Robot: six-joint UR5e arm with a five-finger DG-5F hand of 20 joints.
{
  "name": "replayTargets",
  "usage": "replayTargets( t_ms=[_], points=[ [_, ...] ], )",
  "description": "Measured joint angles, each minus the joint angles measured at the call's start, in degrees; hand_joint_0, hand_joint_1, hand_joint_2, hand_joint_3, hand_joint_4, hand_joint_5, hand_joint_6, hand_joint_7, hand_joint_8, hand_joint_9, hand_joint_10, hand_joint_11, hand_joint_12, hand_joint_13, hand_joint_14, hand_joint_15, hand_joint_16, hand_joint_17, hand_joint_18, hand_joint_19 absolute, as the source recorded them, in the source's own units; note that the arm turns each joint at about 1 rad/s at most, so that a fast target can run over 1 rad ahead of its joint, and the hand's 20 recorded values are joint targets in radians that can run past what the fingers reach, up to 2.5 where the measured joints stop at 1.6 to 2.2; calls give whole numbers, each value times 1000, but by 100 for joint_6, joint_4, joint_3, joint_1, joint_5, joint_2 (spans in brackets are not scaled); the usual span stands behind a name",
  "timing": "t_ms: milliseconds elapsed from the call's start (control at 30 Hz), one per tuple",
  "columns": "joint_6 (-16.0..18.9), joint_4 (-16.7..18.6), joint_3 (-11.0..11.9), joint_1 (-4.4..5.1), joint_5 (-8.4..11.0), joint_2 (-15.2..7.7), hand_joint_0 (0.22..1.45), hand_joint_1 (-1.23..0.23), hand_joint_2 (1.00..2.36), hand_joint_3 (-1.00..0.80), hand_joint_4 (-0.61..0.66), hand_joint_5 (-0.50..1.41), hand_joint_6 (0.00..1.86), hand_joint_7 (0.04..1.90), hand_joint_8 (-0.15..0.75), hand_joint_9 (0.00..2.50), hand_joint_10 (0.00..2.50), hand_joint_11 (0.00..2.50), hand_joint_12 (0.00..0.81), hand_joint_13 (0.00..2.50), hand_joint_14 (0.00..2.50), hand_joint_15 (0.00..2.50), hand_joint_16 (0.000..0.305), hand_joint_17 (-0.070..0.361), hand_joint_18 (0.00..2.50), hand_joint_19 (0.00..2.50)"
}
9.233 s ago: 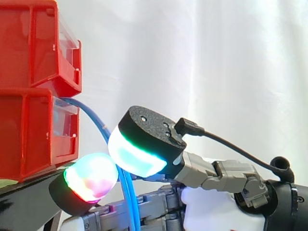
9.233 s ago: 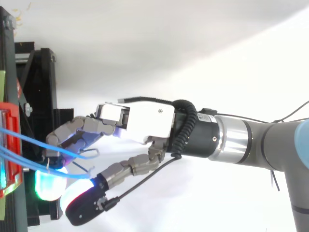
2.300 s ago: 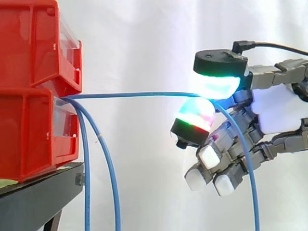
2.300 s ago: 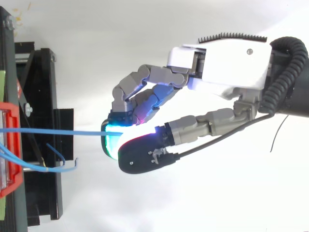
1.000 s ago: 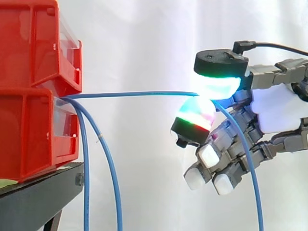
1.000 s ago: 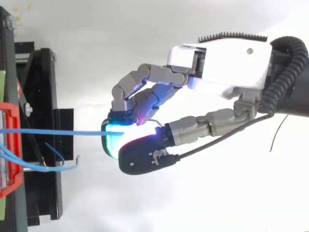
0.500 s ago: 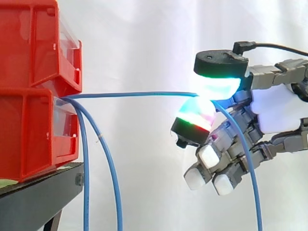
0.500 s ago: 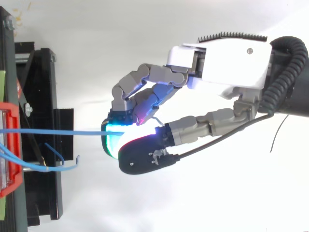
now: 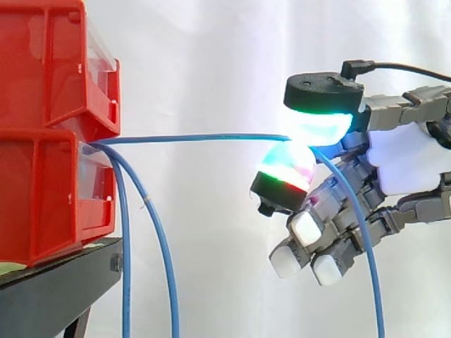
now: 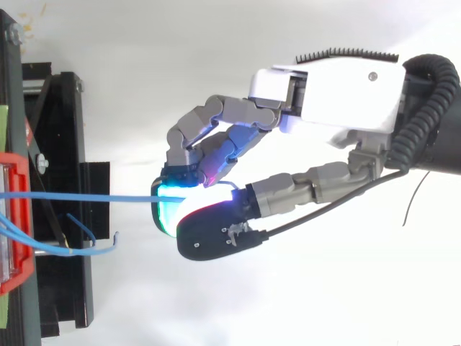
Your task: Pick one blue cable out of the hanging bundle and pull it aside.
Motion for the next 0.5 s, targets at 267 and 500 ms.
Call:
replayTargets(
  t_ms=[267, 500],
  points=[
    [-1, 0, 0, 1, 0, 1, 618, -781, 1019, -123, 140, -150, 922, 1168, 329, 863, 14, 441, 369, 628, 15, 400, 51, 115, 511, 518],
    [2, 0, 0, 1, 0, 1, 618, -780, 1019, -121, 139, -149, 921, 1163, 332, 869, 15, 438, 367, 631, 17, 400, 51, 115, 513, 509]
  ],
)
